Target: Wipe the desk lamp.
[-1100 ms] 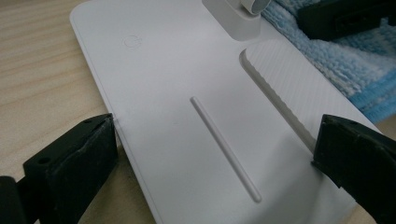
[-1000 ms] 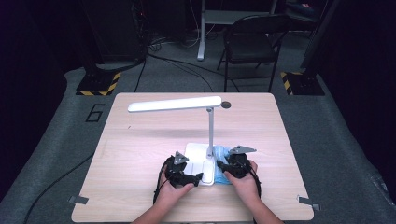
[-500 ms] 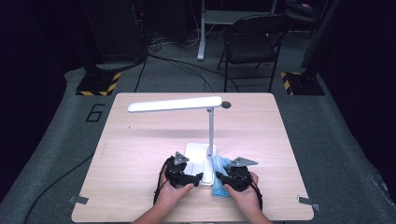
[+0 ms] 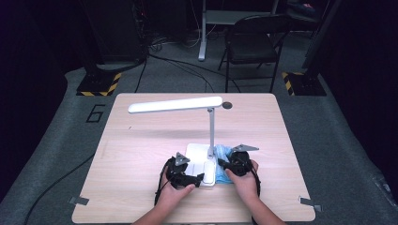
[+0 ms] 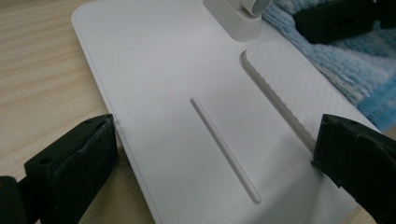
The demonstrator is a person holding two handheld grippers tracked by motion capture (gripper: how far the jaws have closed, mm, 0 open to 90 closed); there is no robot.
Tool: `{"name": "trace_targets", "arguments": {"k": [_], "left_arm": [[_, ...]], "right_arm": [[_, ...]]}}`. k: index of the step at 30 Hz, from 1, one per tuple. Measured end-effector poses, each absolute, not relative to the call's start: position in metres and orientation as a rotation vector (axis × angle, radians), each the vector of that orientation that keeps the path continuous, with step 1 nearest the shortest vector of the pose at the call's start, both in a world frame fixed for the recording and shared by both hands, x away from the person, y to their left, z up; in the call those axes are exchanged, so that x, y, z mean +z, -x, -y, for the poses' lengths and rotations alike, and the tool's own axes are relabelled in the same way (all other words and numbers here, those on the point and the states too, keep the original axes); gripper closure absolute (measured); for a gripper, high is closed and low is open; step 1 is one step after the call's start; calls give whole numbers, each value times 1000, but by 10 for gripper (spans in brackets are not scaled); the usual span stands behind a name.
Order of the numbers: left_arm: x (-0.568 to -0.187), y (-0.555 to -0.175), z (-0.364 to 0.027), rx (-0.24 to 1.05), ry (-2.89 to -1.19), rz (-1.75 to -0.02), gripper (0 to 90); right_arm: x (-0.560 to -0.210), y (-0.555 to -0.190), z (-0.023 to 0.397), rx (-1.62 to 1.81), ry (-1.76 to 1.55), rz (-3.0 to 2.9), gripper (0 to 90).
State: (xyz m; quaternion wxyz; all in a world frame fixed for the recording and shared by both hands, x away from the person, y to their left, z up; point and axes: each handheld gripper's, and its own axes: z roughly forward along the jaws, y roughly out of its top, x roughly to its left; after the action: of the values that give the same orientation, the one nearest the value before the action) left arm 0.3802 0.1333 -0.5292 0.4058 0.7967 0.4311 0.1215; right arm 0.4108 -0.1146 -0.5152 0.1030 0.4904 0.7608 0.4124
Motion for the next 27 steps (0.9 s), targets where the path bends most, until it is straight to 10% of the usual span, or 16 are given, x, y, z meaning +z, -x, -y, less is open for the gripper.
{"name": "trace_targets", "arguments": {"k": [10, 27], "left_arm": [[-529, -380, -133, 309, -2011, -1089, 0], [-529, -380, -133, 305, -2001, -1098, 0]], "right_arm": [[-514, -453, 111, 1171, -1455, -2220, 647], [-515, -419, 111, 1225, -1424, -2230, 647]]}}
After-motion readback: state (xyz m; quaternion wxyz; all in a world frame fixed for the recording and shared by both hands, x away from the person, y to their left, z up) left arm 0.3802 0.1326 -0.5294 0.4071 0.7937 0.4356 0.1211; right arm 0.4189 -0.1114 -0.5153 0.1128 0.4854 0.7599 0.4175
